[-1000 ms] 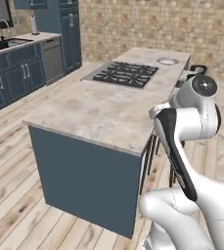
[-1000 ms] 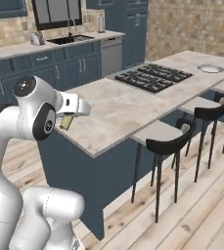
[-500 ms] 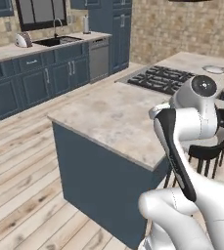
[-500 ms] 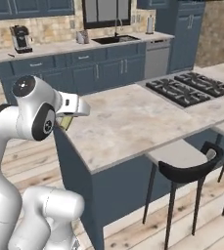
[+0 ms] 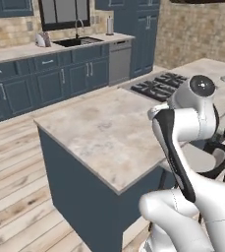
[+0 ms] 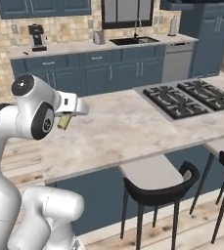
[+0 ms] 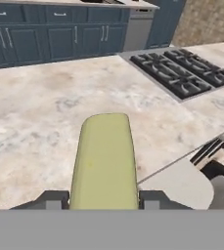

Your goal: Retrieve the butter from the fridge and place it on a plate on the dining table. Then retrieve the butter knife by the fridge and place it near the plate.

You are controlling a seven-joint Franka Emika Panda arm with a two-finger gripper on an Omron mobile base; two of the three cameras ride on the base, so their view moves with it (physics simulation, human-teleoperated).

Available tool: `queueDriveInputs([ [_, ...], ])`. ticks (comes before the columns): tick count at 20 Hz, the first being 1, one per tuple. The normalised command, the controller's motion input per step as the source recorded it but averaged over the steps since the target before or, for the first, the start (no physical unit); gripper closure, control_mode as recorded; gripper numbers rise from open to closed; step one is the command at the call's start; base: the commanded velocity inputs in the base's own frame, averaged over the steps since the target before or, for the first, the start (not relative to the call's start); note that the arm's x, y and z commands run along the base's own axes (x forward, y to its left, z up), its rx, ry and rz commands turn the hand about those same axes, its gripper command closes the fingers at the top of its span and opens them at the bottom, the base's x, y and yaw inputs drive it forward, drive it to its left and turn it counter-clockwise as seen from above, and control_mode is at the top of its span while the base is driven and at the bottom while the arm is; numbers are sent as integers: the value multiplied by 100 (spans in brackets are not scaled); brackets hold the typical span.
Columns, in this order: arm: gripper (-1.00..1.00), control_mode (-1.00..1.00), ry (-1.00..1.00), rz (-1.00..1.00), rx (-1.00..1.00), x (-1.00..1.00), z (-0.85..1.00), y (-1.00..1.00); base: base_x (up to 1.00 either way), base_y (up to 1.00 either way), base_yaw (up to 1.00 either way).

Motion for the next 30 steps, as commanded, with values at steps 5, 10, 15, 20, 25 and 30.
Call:
queueDriveInputs([
  [5,100,100,0,0,0,0,0,0,0,-100,24],
  [10,100,100,0,0,0,0,0,0,0,-100,26],
  [15,100,100,0,0,0,0,0,0,-1,-100,25],
  [20,100,100,0,0,0,0,0,0,-7,-100,23],
  [25,100,100,0,0,0,0,0,0,-5,-100,22],
  [30,100,100,0,0,0,0,0,0,-2,-100,20],
])
